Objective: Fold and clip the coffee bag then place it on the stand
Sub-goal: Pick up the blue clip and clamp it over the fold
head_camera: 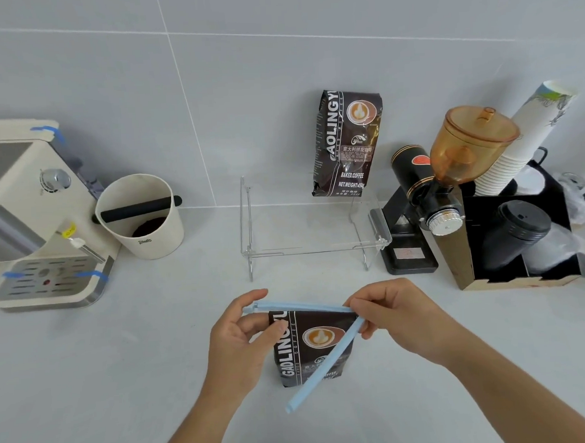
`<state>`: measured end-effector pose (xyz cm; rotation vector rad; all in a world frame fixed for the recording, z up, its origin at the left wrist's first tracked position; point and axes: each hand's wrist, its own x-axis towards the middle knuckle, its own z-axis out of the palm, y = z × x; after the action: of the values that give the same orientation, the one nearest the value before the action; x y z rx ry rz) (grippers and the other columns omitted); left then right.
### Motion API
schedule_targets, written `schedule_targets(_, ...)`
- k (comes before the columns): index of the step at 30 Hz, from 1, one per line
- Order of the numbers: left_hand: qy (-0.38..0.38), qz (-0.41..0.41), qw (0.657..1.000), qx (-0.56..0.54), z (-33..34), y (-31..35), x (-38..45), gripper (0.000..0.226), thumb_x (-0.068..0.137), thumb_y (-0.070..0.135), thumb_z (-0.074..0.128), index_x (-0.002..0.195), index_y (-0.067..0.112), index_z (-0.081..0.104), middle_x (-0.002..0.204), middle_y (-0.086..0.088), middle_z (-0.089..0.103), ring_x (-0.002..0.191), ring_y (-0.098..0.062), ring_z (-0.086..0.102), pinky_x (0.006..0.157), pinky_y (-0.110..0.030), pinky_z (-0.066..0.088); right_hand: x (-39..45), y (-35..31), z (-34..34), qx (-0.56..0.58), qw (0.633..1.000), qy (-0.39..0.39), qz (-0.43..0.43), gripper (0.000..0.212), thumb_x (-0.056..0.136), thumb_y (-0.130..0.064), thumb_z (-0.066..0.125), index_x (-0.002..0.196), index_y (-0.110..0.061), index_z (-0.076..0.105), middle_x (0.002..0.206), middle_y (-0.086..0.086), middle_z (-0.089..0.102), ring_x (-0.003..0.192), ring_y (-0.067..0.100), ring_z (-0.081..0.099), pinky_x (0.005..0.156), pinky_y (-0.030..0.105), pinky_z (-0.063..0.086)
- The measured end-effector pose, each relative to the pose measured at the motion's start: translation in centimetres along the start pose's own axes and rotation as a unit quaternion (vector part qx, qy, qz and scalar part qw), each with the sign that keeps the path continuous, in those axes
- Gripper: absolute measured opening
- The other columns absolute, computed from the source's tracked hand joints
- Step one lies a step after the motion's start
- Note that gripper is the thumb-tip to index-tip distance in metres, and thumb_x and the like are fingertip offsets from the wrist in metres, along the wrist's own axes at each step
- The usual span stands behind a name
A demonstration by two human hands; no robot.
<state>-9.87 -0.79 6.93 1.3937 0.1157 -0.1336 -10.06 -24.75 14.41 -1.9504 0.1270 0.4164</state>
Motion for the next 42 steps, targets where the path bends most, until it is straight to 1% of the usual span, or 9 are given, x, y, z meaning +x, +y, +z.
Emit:
schedule_targets(4,-0.001,0.005,1.000,-0.005,-0.3,0.1,0.0,0.048,0.068,-0.002,0.080,0.100,0.033,0.071,0.075,-0.014,0.079,0.069,-0.021,0.073,0.069,-0.028,0.058,0.1,0.0,0.0,0.005,1.000,-0.011,0.006,0.023,0.094,-0.010,0.059,0.082,-0.015,0.079,0.071,-0.001,0.076,0.057,0.010,0.065,0.057,0.017,0.053)
schedule_targets(10,0.006,0.000,1.000,-0.023,-0.2,0.0,0.1,0.042,0.074,-0.019,0.070,0.082,0.022,0.075,0.073,-0.013,0.079,0.066,-0.021,0.074,0.059,-0.027,0.060,0.1,0.3,0.0,0.011,1.000,-0.029,0.004,0.023,0.095,-0.010,0.056,0.088,-0.012,0.078,0.082,0.009,0.077,0.061,0.012,0.065,0.061,0.020,0.056)
schedule_targets(15,0.023,0.005,1.000,-0.016,-0.1,-0.2,0.2,0.040,0.073,-0.015,0.073,0.081,0.024,0.075,0.073,-0.010,0.079,0.067,-0.020,0.074,0.059,-0.028,0.060,-0.8,0.9,-1.3,0.054,0.993,-0.108,-0.003,0.033,0.086,0.007,0.061,0.106,-0.016,0.074,0.102,0.015,0.074,0.086,0.020,0.070,0.085,0.036,0.057)
schedule_targets(18,0.024,0.005,1.000,-0.014,0.1,-0.4,0.2,0.037,0.073,-0.013,0.075,0.082,0.023,0.075,0.074,-0.011,0.079,0.068,-0.022,0.074,0.061,-0.030,0.061,-1.1,1.5,-0.9,-0.023,0.997,-0.068,-0.039,0.035,0.079,-0.001,0.075,0.107,-0.023,0.074,0.102,0.007,0.072,0.088,0.022,0.071,0.080,0.043,0.058)
schedule_targets(24,0.003,-0.008,1.000,-0.019,-0.4,0.1,0.3,0.036,0.073,-0.016,0.072,0.079,0.019,0.075,0.070,-0.014,0.078,0.066,-0.027,0.076,0.057,-0.025,0.059,-0.7,1.8,0.1,-0.013,0.998,-0.003,-0.062,0.022,0.076,-0.008,0.080,0.092,-0.024,0.078,0.079,0.011,0.073,0.068,0.015,0.070,0.072,0.029,0.060)
schedule_targets(29,-0.036,-0.009,0.999,-0.010,-1.0,0.4,0.8,0.032,0.079,-0.021,0.063,0.083,0.009,0.073,0.053,-0.004,0.072,0.047,-0.009,0.065,0.050,-0.015,0.051,-1.0,2.1,0.5,-0.039,0.994,0.027,-0.101,0.021,0.077,-0.007,0.079,0.093,-0.020,0.078,0.077,0.009,0.073,0.064,0.015,0.069,0.068,0.037,0.062)
schedule_targets(32,-0.067,-0.006,0.997,0.022,-1.5,0.7,1.2,0.033,0.083,-0.020,0.059,0.091,0.009,0.074,0.054,0.001,0.072,0.050,-0.005,0.062,0.052,-0.012,0.049,-1.0,2.0,0.6,-0.056,0.989,0.042,-0.133,0.026,0.077,-0.008,0.080,0.087,-0.032,0.078,0.079,0.003,0.071,0.062,0.014,0.067,0.063,0.038,0.060)
schedule_targets(39,-0.220,-0.008,0.964,0.151,-4.4,2.1,1.8,0.062,0.084,-0.013,0.064,0.108,0.043,0.070,0.105,0.007,0.078,0.098,-0.007,0.071,0.083,-0.013,0.051,-0.8,2.3,0.9,-0.083,0.980,0.070,-0.169,0.038,0.077,-0.010,0.079,0.084,-0.047,0.071,0.081,-0.004,0.070,0.063,0.015,0.066,0.063,0.034,0.059)
schedule_targets(42,-0.231,0.051,0.913,0.333,-4.8,3.4,2.3,0.053,0.073,0.029,0.081,0.107,0.064,0.059,0.109,0.033,0.068,0.102,0.011,0.062,0.079,-0.002,0.044,-0.7,2.3,1.0,-0.088,0.978,0.071,-0.173,0.036,0.078,-0.010,0.078,0.084,-0.044,0.071,0.083,-0.005,0.071,0.062,0.013,0.066,0.062,0.029,0.058)
